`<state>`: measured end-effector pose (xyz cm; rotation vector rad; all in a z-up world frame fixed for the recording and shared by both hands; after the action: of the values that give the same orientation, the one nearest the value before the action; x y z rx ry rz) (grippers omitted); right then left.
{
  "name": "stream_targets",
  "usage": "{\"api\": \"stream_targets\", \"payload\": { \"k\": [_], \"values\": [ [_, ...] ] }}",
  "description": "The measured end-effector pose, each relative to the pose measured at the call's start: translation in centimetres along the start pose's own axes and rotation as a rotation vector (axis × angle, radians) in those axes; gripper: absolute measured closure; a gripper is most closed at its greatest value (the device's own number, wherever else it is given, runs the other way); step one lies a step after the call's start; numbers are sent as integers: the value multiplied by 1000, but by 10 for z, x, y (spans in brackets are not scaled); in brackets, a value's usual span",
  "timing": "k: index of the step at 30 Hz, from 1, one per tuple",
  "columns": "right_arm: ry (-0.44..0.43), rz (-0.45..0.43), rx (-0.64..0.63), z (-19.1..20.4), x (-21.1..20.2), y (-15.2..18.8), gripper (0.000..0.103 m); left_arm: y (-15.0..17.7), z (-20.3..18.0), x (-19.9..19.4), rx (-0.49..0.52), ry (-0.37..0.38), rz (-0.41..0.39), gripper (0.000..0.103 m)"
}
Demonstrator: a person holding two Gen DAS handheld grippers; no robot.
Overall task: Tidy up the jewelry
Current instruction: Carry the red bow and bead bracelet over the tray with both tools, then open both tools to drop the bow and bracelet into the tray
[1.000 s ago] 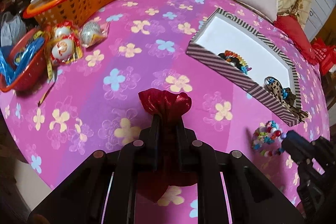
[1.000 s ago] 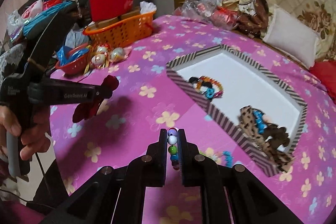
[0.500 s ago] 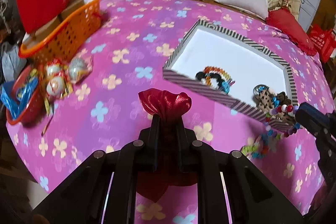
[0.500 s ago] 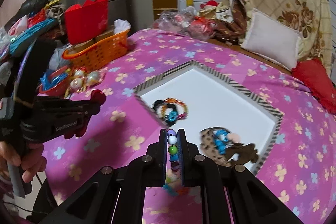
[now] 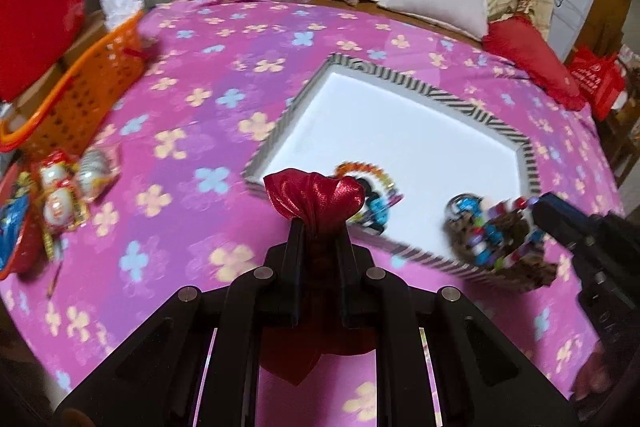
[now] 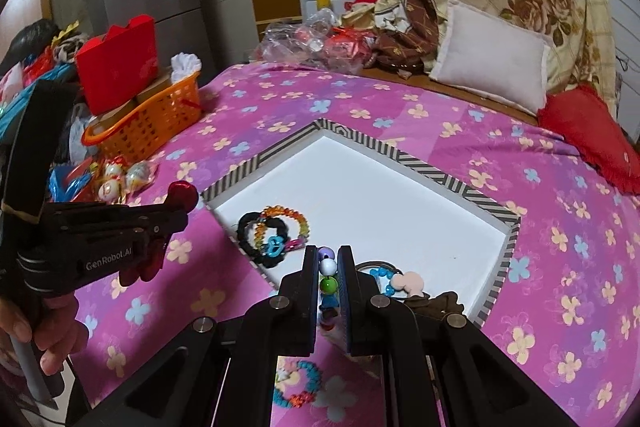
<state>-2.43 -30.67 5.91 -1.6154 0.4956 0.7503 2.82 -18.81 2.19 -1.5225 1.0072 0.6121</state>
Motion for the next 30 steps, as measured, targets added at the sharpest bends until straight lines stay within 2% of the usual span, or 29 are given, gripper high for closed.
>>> {"api": "stream_targets", "payload": {
  "k": [7,14,17,23,24,25,26,27,28,30],
  "values": [
    [-2,19,78,-24,19,10,94,-17,-28,23,-16,85,55,91],
    [41,73,160,-59,35,40,94,-16,-40,60,-24,69,105,91],
    [77,98,187,-73,38,54,94,-17,-44,70,-21,61,101,91],
    [88,125,194,-77,42,68,94,-15,-54,90,-20,52,113,90],
    [87,127,192,-76,41,69,90,-14,-54,93,-27,54,120,89],
    [87,126,188,-74,39,70,85,-13,-54,96,-38,63,130,85],
    [89,123,184,-73,36,70,72,-12,-53,97,-44,67,135,79],
    [92,113,179,-71,32,69,64,-11,-53,97,-51,76,140,69],
    [93,100,177,-70,27,68,64,-10,-52,96,-58,84,138,57],
    [88,85,175,-66,20,67,64,-11,-51,91,-58,91,124,48]
  ]
}}
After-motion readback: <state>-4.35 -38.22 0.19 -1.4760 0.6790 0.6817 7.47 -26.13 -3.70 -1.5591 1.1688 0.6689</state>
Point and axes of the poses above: each gripper's, at about its wrist camera, not at the fingertips, and x roughly the way its jaws point, z to its left, y to its underside, the point moved 10 cm from there along x, roughly the way its jaws point, and after that the axes turned 13 degrees about -x, right-handed, at the moved point
